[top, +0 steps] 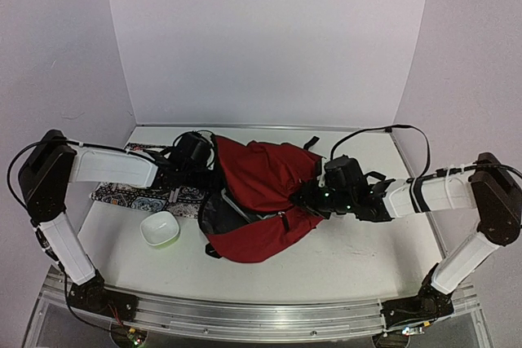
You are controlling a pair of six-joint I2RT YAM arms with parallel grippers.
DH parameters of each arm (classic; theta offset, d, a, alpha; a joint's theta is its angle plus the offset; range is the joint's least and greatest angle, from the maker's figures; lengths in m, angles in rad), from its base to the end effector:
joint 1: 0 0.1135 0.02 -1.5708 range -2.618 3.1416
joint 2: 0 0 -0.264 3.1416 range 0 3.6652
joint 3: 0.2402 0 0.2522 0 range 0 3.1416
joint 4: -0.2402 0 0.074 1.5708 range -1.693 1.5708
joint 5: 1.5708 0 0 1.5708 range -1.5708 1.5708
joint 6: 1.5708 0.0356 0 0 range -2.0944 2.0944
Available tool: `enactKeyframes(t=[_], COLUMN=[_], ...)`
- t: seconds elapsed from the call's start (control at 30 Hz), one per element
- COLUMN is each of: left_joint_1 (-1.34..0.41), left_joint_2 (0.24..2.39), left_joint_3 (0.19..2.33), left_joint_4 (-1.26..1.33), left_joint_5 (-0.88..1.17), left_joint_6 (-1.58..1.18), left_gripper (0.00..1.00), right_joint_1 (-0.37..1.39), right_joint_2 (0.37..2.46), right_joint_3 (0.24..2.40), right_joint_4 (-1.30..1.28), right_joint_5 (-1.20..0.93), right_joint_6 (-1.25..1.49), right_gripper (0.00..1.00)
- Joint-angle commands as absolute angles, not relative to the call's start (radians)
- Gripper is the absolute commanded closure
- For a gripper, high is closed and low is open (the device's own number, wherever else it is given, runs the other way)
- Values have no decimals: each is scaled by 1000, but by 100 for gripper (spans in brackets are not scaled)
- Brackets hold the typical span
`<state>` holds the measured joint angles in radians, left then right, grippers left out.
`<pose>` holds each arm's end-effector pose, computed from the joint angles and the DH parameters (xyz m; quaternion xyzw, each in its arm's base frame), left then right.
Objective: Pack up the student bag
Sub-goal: Hold the largest pocket of the student bag, then pick up the largest pocket of the bag from the student bag.
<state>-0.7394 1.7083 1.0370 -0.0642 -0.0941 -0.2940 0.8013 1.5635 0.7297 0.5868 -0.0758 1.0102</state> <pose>0.2730 -0.2445 0.1962 0.1831 0.8947 -0.1628 0.3735 0.2300 0.2413 0.2097 0.0590 0.7864 0.5017 0.3555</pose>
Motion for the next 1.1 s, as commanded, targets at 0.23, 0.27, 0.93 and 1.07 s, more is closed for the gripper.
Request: enactKeyframes(t=[0.23,0.27,0.93,1.07], left_joint_1=[-746,-747,-1237,-1324], left_joint_2=[1314,1295,1380,1502], left_joint_3=[836,829,1076,1147], left_joint_4=[-285,-309,-383,-348], left_joint_5=[-257,-257,-308,-353], left_joint_6=[-379,-390,-426,-328], left_gripper=[41,38,27,22], right_joint_1=[806,806,814,815], right_joint_2=[1485,1480,1480,1481], right_joint_3=[672,671,710,714], right_joint_4=[571,565,535,530], right_joint_5=[-120,-120,-110,-106], right_joint_6=[1021,1022,1049,1054], right_gripper=[93,93,89,89])
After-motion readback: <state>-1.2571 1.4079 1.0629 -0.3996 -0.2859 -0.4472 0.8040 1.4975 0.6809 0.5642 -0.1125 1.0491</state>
